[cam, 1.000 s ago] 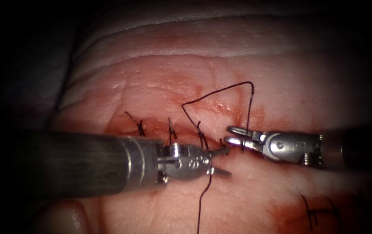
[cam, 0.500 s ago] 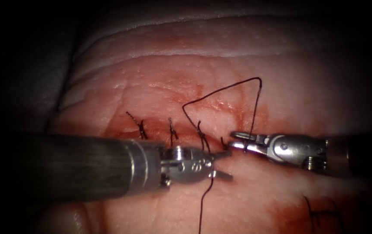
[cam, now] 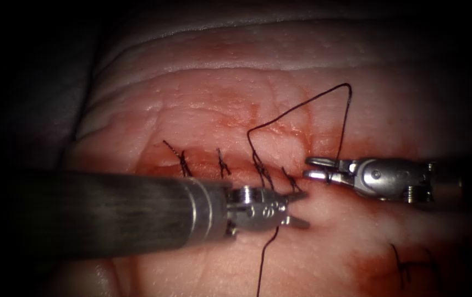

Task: Wound Closure
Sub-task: Throw the needle through the top side of the incision.

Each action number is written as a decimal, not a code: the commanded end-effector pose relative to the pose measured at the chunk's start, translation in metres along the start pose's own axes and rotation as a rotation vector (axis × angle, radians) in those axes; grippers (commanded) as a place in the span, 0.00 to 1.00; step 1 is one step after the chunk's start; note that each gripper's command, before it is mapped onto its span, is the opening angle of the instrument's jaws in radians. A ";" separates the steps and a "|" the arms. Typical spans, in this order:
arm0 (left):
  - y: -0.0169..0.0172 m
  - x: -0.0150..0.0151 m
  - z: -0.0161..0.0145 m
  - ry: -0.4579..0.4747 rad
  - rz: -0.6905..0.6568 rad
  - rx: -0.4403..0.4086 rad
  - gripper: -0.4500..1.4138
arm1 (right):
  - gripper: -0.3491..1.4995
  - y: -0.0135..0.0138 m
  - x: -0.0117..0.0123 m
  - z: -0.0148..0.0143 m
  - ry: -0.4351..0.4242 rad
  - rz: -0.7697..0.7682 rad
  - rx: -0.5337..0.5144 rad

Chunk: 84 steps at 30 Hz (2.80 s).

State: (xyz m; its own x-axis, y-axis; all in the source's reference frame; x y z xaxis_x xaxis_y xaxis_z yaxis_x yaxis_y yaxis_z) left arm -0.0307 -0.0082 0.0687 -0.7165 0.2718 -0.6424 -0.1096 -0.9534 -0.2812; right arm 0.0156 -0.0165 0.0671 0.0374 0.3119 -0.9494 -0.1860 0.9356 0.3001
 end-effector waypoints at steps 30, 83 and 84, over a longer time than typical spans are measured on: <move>0.0033 -0.0022 0.0026 -0.058 0.015 -0.067 0.37 | 0.00 0.0048 0.0033 0.0022 0.014 0.305 -0.027; 0.0025 -0.0021 0.0014 -0.054 0.015 -0.077 0.37 | 0.79 0.0053 0.0012 0.0038 -0.053 0.674 -0.069; 0.0025 -0.0021 0.0014 -0.054 0.016 -0.077 0.37 | 0.75 0.0053 0.0013 0.0039 -0.056 0.669 -0.070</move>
State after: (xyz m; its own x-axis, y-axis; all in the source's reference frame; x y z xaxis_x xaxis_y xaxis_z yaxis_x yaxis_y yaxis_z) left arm -0.0299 -0.0111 0.0698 -0.7543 0.2481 -0.6079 -0.0472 -0.9440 -0.3266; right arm 0.0177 -0.0103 0.0674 -0.0578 0.8326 -0.5509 -0.2527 0.5217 0.8148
